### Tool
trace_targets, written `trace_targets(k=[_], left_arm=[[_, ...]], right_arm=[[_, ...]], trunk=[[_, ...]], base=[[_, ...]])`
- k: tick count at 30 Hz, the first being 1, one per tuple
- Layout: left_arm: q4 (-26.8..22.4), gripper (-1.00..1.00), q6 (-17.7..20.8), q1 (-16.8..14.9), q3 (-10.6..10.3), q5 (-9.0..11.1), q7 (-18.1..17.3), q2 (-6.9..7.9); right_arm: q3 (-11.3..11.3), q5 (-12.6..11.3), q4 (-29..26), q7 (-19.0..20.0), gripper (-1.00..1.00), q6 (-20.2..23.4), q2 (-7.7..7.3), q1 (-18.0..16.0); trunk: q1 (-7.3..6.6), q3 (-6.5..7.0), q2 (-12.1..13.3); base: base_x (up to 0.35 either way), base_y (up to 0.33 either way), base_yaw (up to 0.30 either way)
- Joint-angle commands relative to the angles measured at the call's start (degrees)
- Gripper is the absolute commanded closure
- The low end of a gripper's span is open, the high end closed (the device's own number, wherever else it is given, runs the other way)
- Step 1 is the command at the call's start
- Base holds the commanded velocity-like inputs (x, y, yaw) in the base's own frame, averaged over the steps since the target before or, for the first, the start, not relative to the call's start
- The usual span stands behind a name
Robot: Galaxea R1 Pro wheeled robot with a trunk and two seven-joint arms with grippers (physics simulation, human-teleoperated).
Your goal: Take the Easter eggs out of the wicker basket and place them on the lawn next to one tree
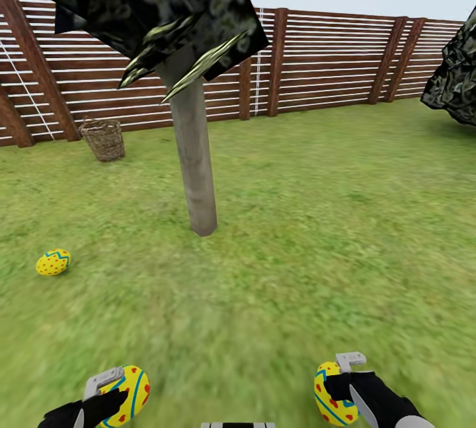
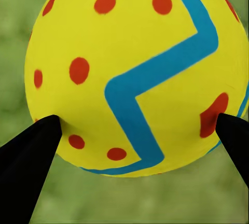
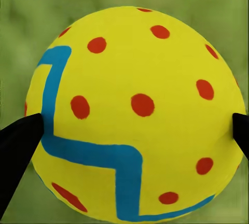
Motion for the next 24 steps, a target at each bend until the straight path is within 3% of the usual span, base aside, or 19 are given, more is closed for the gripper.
trace_targets(k=[1,16,24], left_arm=[[-0.1,1.00,0.2,-0.1,0.4,-0.6,-0.6,-0.07],[0.0,1.00,0.2,-0.1,0.5,-0.7,-0.6,-0.14],[0.0,1.00,0.1,0.0,0.5,-0.7,-0.6,-0.23]], right_arm=[[0.4,-0.1,-0.1,0.1,1.00,0.3,-0.04,0.0],[0.5,-0.2,-0.1,0.0,1.00,0.2,0.41,0.0],[0.5,-0.1,-0.1,0.0,1.00,0.2,0.41,0.0]], trunk=[[0.02,-0.05,0.0],[0.02,-0.05,0.0],[0.02,-0.05,0.0]], base=[[0.317,0.000,0.000],[0.327,0.000,0.000],[0.154,0.000,0.257]])
